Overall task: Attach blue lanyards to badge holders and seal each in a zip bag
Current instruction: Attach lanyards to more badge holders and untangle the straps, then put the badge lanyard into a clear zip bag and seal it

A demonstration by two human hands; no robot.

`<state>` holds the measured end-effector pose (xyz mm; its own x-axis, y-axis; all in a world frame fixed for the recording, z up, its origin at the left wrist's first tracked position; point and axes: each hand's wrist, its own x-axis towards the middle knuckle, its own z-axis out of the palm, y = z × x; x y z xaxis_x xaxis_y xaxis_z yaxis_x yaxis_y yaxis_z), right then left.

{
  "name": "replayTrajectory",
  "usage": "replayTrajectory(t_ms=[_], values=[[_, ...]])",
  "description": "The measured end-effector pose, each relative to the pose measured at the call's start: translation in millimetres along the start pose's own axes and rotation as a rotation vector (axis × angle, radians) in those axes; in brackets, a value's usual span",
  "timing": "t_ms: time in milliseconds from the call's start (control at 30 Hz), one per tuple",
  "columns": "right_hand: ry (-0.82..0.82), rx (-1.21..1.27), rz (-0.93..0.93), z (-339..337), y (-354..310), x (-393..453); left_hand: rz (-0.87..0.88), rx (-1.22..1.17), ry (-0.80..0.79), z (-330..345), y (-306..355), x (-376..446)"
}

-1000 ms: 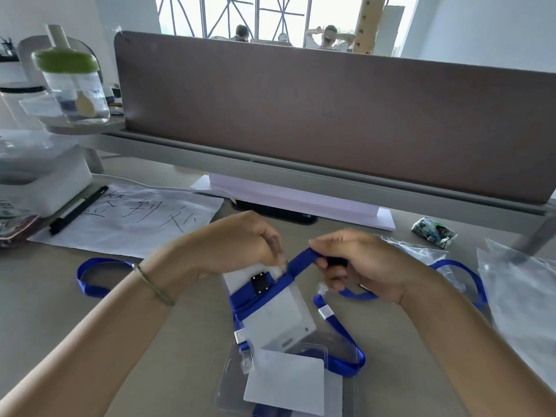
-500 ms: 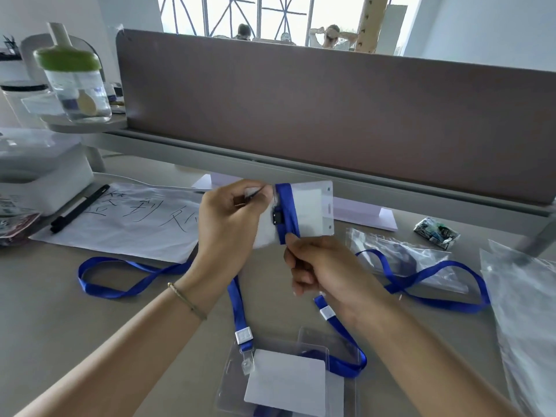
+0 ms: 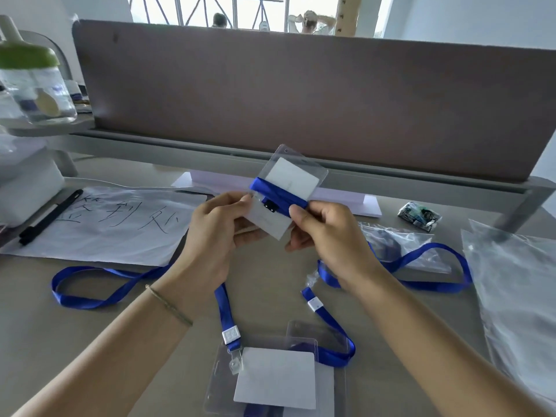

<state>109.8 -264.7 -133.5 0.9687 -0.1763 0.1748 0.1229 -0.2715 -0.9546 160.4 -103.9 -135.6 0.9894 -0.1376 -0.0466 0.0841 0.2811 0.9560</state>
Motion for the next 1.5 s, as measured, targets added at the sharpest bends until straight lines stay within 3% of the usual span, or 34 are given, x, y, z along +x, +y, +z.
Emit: replayTrajectory(t_ms=[167,367,567,933,1267,1500], values=[[0.053,-0.018,-0.018,-10.0,-3.5,-1.4,0.102,0.233,-0.027,2.5,4.0,-6.6],[0.104,-0.056,-0.019,-38.8,-2.3,-25.5,0.097,0.387,-0.109,9.3,-3.4,-23.6],[0.244,-0.095,-0.031,-81.3,5.6,-59.9,0.199,0.742,-0.276,31.8,-17.9,-34.9],[0.451,-0.142,-0.055,-171.0,13.4,-142.9,0.386,0.950,-0.504,122.6,-49.7,-88.4],[0.682,-0.077,0.078,-242.5,20.5,-248.5,0.575,1.037,-0.802,206.9,-101.6,-149.5],[0.756,-0.044,0.138,-271.9,26.1,-299.7,0.714,1.173,-0.849,247.9,-126.7,-166.6]])
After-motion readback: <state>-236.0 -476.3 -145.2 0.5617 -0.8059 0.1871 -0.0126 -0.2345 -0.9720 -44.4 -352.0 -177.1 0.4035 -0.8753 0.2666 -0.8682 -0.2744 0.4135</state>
